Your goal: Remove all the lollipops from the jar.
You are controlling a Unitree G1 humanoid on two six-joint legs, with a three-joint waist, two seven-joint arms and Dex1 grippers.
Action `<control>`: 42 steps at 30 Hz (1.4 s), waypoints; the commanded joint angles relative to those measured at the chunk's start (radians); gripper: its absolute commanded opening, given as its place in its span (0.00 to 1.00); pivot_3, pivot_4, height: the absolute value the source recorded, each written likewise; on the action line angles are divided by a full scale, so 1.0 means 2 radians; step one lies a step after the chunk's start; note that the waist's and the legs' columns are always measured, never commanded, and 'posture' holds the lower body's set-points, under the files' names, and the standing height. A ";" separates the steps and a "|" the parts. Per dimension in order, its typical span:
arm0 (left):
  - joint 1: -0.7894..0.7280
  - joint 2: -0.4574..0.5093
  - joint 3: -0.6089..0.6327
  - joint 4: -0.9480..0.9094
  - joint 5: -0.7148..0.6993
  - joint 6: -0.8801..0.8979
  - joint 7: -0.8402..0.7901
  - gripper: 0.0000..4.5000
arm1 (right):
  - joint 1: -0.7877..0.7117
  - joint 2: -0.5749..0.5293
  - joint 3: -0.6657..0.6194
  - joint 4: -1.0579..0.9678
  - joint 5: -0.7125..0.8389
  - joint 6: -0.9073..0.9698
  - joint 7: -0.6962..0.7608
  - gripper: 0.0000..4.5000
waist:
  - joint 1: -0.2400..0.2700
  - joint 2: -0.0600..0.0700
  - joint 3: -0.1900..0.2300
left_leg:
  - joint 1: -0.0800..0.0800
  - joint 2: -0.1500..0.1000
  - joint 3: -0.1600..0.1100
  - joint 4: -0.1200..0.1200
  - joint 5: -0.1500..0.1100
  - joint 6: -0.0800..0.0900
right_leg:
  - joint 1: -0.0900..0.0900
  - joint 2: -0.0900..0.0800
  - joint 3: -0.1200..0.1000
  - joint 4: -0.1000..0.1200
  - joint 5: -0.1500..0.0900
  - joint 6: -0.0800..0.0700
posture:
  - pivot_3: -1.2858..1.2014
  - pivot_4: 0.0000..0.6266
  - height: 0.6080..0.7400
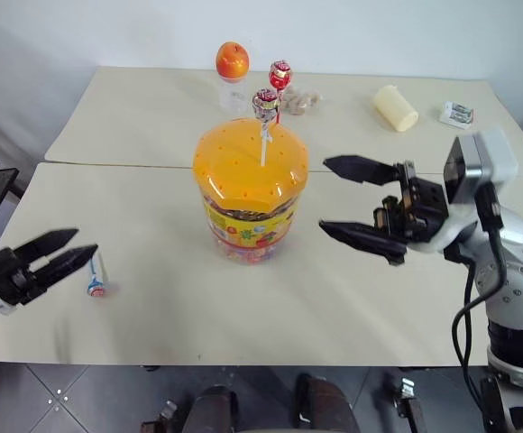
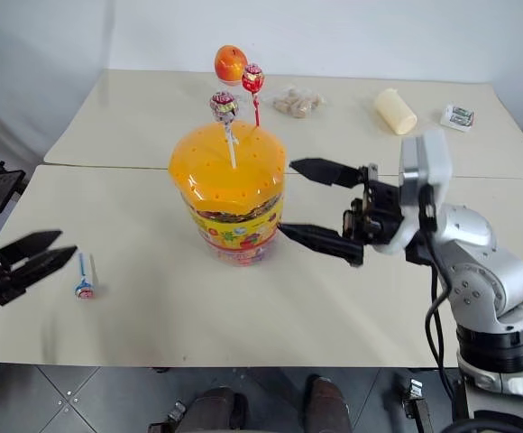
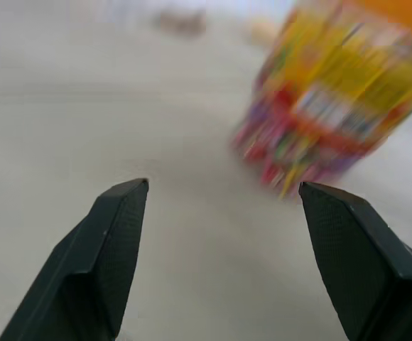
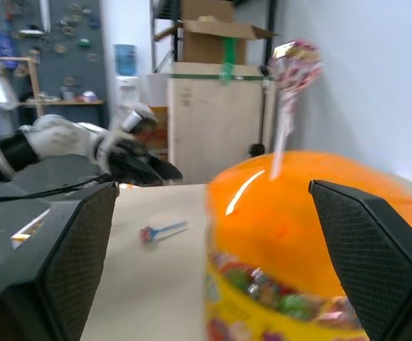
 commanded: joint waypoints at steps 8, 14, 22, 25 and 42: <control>-0.113 -0.079 -0.019 -0.112 -0.179 -0.001 0.094 0.80 | -0.102 0.047 0.058 0.045 -0.067 0.020 -0.049 1.00 | -0.008 0.000 0.000 | 0.000 0.000 -0.001 0.000 0.000 0.000 | 0.000 0.000 0.000 0.001 0.000 0.000 | 0.52 0.24 1.00; -0.128 -0.088 -0.054 -0.106 -0.165 -0.025 0.086 0.81 | -0.142 0.073 0.075 0.073 -0.085 0.040 -0.060 0.91 | -0.020 0.000 0.000 | 0.000 0.000 0.000 0.000 0.000 0.000 | -0.001 0.000 0.000 0.001 0.000 0.000 | 0.52 0.24 1.00; -0.124 -0.093 -0.070 -0.090 -0.160 -0.051 0.073 0.81 | -0.175 0.101 0.101 0.086 -0.107 0.052 -0.049 0.32 | -0.021 0.000 0.000 | 0.000 0.000 0.000 -0.001 0.000 0.000 | -0.002 0.000 0.000 0.001 0.000 0.000 | 0.52 0.24 1.00; -0.121 -0.092 -0.069 -0.086 -0.160 -0.059 0.065 0.81 | -0.178 0.104 0.100 0.091 -0.113 0.049 -0.041 0.09 | -0.019 0.000 0.000 | -0.001 0.000 0.000 -0.001 0.000 0.000 | -0.002 0.000 0.000 0.001 0.000 0.000 | 0.52 0.24 1.00; -0.089 -0.056 -0.143 -0.071 -0.088 -0.087 -0.051 0.81 | -0.153 -0.051 -0.049 0.191 -0.041 0.120 0.008 0.01 | -0.017 0.000 0.000 | -0.001 -0.001 0.000 -0.001 0.000 0.000 | -0.002 0.000 0.000 0.001 0.000 0.000 | 0.52 0.24 1.00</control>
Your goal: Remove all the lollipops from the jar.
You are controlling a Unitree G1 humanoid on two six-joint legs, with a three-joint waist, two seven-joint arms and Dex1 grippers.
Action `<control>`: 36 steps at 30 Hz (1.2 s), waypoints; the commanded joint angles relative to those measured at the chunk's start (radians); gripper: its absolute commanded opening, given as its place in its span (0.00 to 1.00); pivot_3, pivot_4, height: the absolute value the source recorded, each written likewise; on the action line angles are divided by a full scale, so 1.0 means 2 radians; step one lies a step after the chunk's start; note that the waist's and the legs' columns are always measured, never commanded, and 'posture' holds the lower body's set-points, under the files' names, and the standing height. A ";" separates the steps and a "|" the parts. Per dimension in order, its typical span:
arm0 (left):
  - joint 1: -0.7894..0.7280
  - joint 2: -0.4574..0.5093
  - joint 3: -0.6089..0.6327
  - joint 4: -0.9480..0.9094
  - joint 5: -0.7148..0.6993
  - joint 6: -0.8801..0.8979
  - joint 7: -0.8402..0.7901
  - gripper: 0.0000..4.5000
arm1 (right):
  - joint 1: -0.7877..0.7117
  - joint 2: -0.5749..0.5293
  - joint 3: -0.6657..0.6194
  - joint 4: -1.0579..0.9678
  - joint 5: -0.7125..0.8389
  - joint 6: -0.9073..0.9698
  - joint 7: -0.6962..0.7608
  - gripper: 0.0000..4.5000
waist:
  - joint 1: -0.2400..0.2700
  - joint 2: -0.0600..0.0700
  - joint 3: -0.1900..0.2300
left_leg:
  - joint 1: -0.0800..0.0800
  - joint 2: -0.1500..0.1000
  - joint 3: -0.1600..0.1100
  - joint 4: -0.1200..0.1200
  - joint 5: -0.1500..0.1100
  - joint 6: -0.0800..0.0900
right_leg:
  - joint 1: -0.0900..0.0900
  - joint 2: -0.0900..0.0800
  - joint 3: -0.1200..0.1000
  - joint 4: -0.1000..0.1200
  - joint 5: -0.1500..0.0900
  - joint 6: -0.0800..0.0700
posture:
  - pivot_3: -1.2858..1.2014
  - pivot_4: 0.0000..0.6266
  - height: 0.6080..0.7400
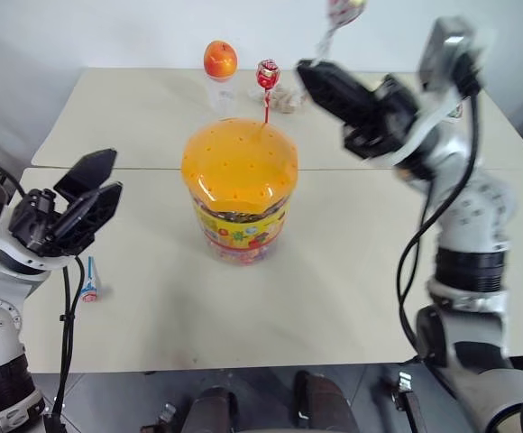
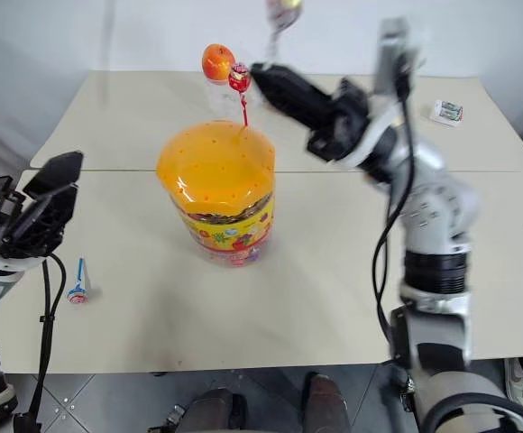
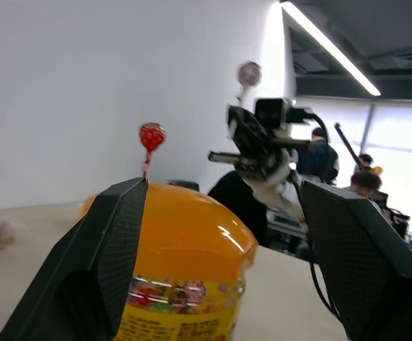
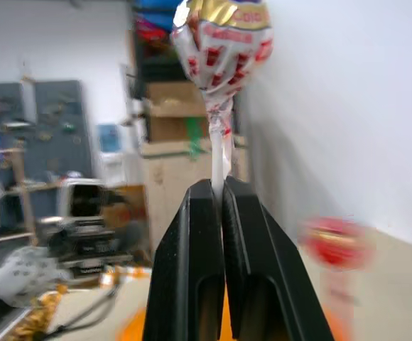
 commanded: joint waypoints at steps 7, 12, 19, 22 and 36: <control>0.079 0.078 -0.091 -0.009 0.141 -0.082 -0.145 0.81 | 0.247 -0.284 0.069 -0.019 -0.180 0.043 0.062 0.01 | -0.002 0.001 0.001 | 0.000 0.001 0.008 -0.002 -0.001 0.001 | -0.002 -0.001 -0.001 -0.003 0.000 0.000 | 0.52 0.24 1.00; 0.048 0.065 -0.103 -0.001 0.140 -0.088 -0.141 0.81 | 0.321 -0.305 0.145 0.031 -0.322 -0.054 0.049 0.01 | -0.001 0.002 0.000 | 0.002 0.002 0.009 0.001 -0.001 0.001 | -0.001 -0.001 0.000 -0.001 0.001 -0.001 | 0.52 0.24 1.00; 0.038 0.064 -0.105 -0.006 0.138 -0.080 -0.134 0.81 | 0.331 -0.268 0.106 0.072 -0.309 -0.069 0.066 0.23 | 0.000 0.002 0.000 | 0.001 0.001 0.008 0.001 -0.001 0.001 | -0.001 -0.001 0.000 -0.001 0.001 -0.001 | 0.52 0.24 1.00; 0.041 0.056 -0.083 -0.008 0.113 -0.065 -0.109 0.81 | 0.330 -0.240 0.048 0.072 -0.263 -0.145 0.115 0.45 | 0.000 0.002 0.000 | 0.001 0.001 0.008 0.001 -0.001 0.001 | -0.001 -0.001 0.000 -0.001 0.001 -0.001 | 0.52 0.24 1.00; -0.043 -0.015 0.032 0.038 -0.034 -0.007 0.119 0.81 | 0.010 -0.067 0.042 0.063 -0.125 -0.015 0.040 0.85 | -0.002 0.003 0.000 | 0.001 0.002 0.006 0.002 -0.001 0.001 | -0.001 -0.001 -0.001 0.000 0.001 0.000 | 0.52 0.24 1.00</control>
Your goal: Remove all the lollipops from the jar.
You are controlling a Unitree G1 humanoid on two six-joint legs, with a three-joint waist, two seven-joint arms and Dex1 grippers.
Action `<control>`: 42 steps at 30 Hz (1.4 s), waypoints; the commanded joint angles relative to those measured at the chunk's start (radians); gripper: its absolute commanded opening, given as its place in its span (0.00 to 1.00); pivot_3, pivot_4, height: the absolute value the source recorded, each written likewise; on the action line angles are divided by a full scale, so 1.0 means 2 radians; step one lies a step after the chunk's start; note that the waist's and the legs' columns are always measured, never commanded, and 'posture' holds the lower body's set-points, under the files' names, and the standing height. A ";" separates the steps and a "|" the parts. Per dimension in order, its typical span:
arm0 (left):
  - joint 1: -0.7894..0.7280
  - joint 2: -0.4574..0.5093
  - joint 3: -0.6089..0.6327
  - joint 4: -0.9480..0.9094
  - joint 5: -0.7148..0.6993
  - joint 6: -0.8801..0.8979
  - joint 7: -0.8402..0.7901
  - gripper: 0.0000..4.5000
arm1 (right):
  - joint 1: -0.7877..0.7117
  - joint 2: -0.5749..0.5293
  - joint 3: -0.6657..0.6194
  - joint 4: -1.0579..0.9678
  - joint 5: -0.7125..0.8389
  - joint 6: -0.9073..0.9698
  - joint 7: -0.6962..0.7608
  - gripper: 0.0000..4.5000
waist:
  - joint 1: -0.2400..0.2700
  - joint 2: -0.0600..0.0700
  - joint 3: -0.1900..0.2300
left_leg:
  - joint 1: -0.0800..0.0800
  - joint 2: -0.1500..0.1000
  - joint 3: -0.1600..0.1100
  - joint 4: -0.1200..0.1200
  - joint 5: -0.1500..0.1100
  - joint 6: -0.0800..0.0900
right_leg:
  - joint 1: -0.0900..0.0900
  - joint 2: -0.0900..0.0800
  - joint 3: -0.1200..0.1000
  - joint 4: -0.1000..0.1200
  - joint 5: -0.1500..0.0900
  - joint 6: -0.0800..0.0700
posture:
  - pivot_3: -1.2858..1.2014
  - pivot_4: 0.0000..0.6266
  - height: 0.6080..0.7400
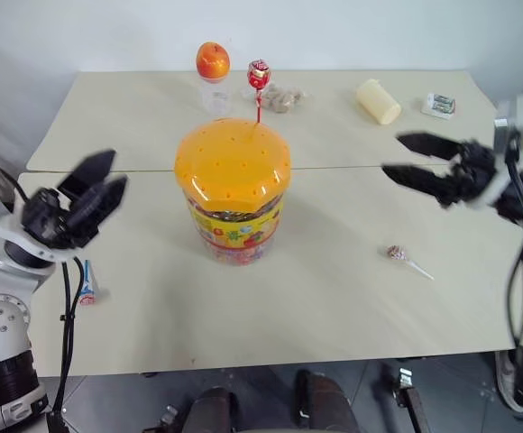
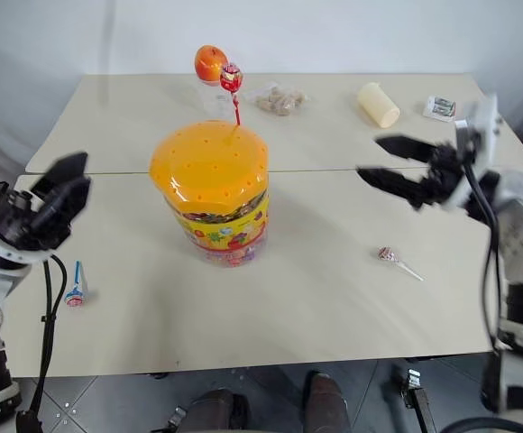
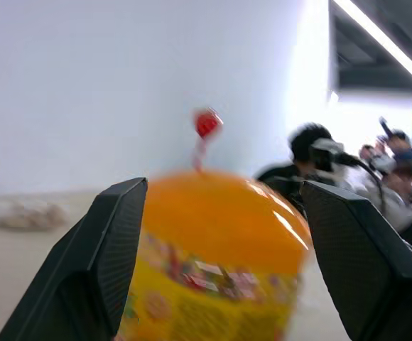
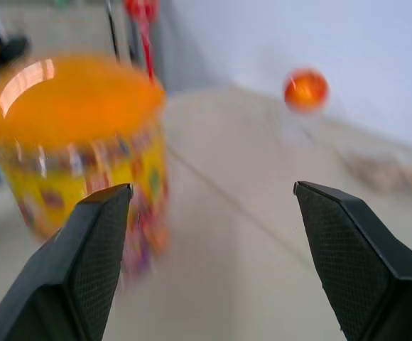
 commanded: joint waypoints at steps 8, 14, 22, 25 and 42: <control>-0.040 -0.006 -0.022 0.006 -0.016 0.021 0.018 0.81 | -0.152 0.116 0.081 0.077 -0.042 0.052 -0.062 0.85 | 0.000 0.000 0.000 | -0.001 -0.001 -0.002 -0.001 0.000 0.000 | 0.000 0.000 -0.001 0.000 0.000 0.000 | 0.52 0.24 1.00; -0.074 -0.023 -0.049 0.009 -0.003 0.018 0.023 0.81 | -0.198 0.184 0.104 0.140 -0.075 0.027 -0.049 0.85 | -0.013 0.000 0.000 | 0.000 -0.001 -0.001 -0.001 0.000 0.000 | -0.001 0.000 -0.001 0.001 0.000 0.000 | 0.52 0.24 1.00; -0.070 -0.025 -0.052 0.000 -0.002 0.016 0.028 0.81 | -0.212 0.210 0.096 0.161 -0.085 0.013 -0.051 0.63 | -0.018 0.000 0.000 | 0.000 -0.001 -0.002 -0.002 0.000 0.000 | -0.001 0.000 -0.001 0.001 0.000 0.000 | 0.52 0.24 1.00; -0.068 -0.025 -0.050 -0.002 -0.004 0.016 0.029 0.81 | -0.213 0.211 0.093 0.162 -0.085 0.012 -0.048 0.41 | -0.018 0.000 0.000 | 0.000 -0.001 -0.002 -0.002 0.000 0.000 | -0.001 0.000 -0.001 0.001 0.000 0.000 | 0.52 0.24 1.00; -0.041 0.073 -0.071 -0.038 0.020 0.045 -0.103 0.81 | -0.244 0.079 -0.006 0.171 -0.028 0.023 0.038 0.01 | -0.014 0.000 0.000 | -0.001 -0.001 -0.002 -0.002 0.000 0.000 | -0.001 0.000 -0.001 0.001 0.000 0.000 | 0.52 0.24 1.00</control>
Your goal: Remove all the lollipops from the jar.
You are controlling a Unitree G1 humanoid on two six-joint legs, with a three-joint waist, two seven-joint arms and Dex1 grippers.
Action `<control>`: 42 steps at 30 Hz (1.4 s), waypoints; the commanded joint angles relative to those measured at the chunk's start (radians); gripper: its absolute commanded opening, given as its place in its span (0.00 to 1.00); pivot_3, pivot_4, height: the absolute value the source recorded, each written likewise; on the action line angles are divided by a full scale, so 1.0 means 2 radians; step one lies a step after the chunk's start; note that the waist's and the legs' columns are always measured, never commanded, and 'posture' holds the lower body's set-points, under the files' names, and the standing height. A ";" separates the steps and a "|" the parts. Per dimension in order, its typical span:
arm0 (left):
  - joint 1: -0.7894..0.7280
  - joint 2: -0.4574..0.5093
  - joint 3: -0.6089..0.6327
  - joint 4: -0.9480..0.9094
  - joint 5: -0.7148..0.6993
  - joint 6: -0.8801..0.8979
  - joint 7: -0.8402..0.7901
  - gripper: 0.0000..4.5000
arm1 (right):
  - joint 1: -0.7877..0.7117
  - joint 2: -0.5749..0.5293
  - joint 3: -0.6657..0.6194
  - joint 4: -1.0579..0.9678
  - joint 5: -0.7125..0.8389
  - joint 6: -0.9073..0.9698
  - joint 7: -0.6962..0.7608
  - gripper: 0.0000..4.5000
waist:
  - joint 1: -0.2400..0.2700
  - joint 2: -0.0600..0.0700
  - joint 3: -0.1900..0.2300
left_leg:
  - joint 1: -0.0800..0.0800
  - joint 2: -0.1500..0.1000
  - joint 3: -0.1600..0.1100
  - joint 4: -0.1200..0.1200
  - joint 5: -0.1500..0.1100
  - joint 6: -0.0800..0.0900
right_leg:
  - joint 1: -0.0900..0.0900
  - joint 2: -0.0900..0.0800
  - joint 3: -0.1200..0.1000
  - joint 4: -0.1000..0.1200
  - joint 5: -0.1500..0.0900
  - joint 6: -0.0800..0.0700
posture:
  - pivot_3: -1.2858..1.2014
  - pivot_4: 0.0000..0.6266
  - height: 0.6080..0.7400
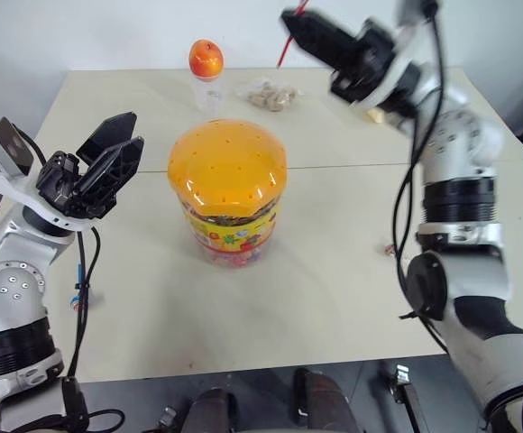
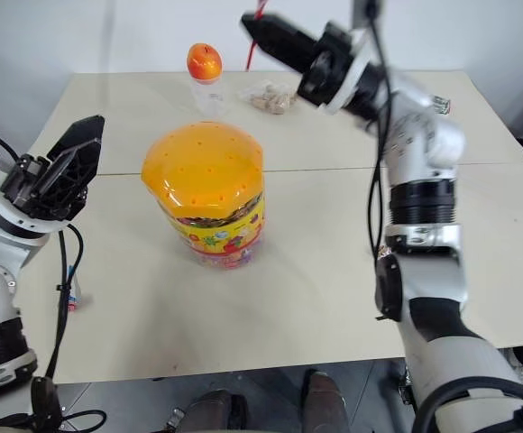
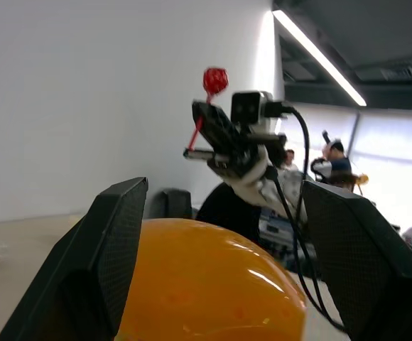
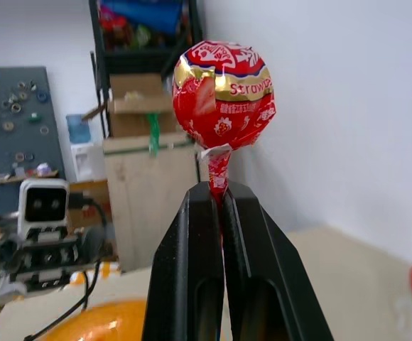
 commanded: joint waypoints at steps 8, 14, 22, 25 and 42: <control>0.117 0.102 -0.013 -0.036 0.125 -0.059 -0.145 0.81 | 0.230 -0.291 0.070 -0.082 -0.138 -0.008 0.097 0.01 | 0.011 0.000 0.000 | 0.000 0.000 0.002 -0.001 0.000 0.000 | 0.000 0.000 0.000 -0.002 0.000 0.000 | 0.52 0.24 1.00; 0.123 0.096 -0.036 -0.015 0.178 -0.115 -0.174 0.81 | 0.395 -0.324 0.019 -0.133 -0.159 -0.039 0.058 0.01 | 0.014 0.003 0.001 | 0.000 0.001 0.005 0.001 0.000 0.000 | 0.000 0.000 0.002 -0.003 0.000 0.000 | 0.52 0.24 1.00; 0.115 0.086 -0.068 -0.020 0.168 -0.113 -0.211 0.81 | 0.507 -0.335 0.021 -0.063 -0.212 -0.132 0.049 0.01 | 0.018 0.004 0.001 | 0.000 0.001 0.005 0.000 0.000 0.000 | 0.000 0.000 0.002 -0.003 0.000 0.000 | 0.52 0.24 1.00; 0.110 0.084 -0.068 -0.018 0.169 -0.112 -0.210 0.81 | 0.503 -0.329 0.015 -0.059 -0.205 -0.135 0.051 0.15 | 0.015 0.004 0.001 | 0.001 0.001 0.005 0.001 0.000 0.000 | 0.000 0.000 0.002 -0.002 0.000 0.000 | 0.52 0.24 1.00; 0.165 0.040 -0.049 0.027 0.301 -0.186 -0.057 0.81 | 0.415 -0.188 0.011 -0.249 -0.028 -0.136 0.108 0.99 | 0.016 0.003 0.001 | 0.001 0.001 0.004 0.001 0.000 0.000 | 0.000 0.000 0.001 -0.002 0.000 0.000 | 0.52 0.24 1.00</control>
